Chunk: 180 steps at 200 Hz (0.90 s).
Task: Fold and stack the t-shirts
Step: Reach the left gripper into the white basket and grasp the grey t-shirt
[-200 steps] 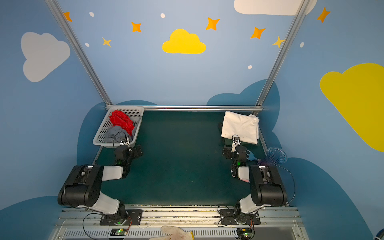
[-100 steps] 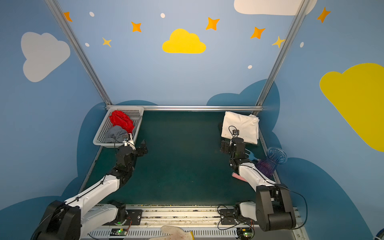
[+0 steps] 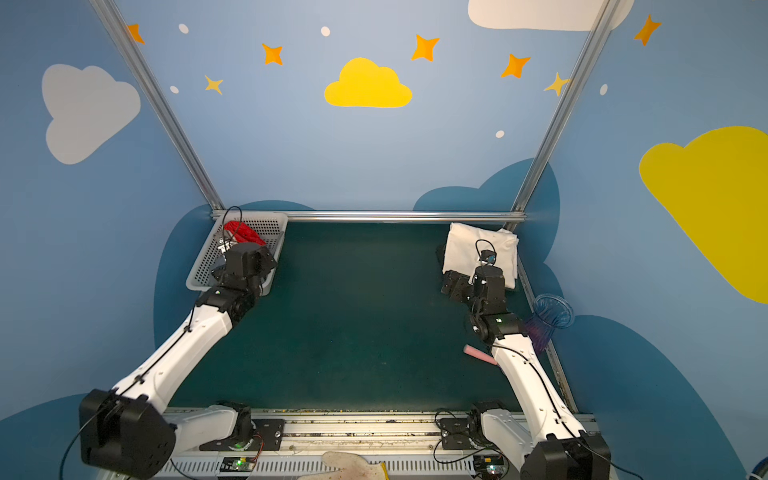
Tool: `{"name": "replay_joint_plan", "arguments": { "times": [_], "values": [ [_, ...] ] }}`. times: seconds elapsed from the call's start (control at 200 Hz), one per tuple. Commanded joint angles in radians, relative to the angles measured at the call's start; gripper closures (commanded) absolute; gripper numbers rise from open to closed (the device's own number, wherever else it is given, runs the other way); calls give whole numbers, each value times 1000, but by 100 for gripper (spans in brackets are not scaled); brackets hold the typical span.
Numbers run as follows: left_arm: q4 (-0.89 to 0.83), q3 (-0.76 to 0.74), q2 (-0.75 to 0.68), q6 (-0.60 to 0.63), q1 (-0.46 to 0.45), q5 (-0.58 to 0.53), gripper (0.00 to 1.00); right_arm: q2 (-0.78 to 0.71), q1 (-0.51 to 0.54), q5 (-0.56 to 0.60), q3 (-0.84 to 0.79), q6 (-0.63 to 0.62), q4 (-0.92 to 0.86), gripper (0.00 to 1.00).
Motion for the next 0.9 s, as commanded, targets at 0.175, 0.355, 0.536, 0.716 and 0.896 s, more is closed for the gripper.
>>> {"name": "replay_joint_plan", "arguments": {
  "times": [0.175,0.355,0.536,0.716,0.896],
  "values": [
    [-242,155,162,-166,227,270,3,-40,8,-51,-2,-25,-205,2],
    [-233,169,236,-200,314,426,20,-73,10,-109,-3,-18,-216,2],
    [-309,263,346,-199,358,509,29,-97,12,-143,-5,3,-220,2],
    [-388,372,469,-184,360,536,27,-119,13,-145,-4,-2,-248,3],
    [-403,436,518,-183,358,603,61,-162,13,-132,-29,9,-263,2]
  ]
}}
